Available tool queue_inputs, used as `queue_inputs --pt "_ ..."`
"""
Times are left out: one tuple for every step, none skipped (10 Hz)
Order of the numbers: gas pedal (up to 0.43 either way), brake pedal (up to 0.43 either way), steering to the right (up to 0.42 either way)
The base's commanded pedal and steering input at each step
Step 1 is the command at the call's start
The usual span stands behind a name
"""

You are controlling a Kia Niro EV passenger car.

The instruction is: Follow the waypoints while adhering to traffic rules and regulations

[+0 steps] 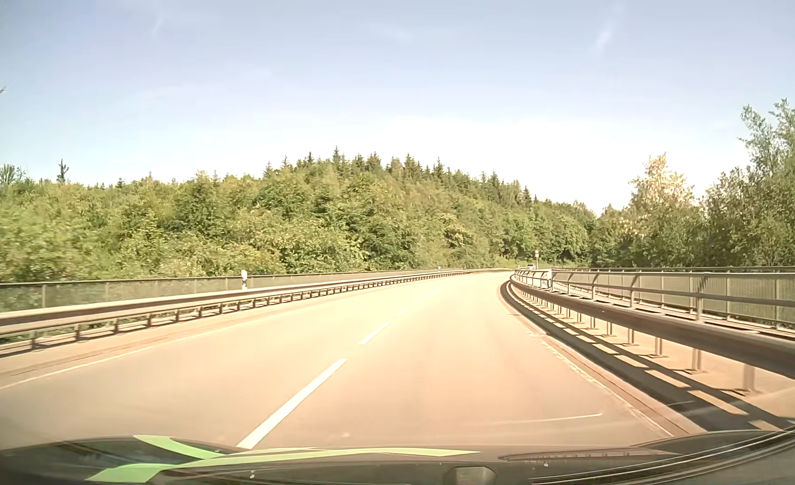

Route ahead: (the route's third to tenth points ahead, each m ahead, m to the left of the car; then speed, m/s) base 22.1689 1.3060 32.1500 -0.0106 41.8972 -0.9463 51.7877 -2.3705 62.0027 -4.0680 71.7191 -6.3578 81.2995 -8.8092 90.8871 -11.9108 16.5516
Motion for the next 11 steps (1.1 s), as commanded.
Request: queue_inputs --pt "0.008 0.000 0.021" --pt "0.028 0.000 0.021" --pt "0.028 0.000 0.020" --pt "0.028 0.000 0.020" --pt "0.028 0.000 0.020" --pt "0.039 0.000 0.020" --pt "0.039 0.000 0.018" --pt "0.039 0.000 0.017" --pt "0.039 0.000 0.016" --pt "0.039 0.000 0.016" --pt "0.047 0.000 0.016"
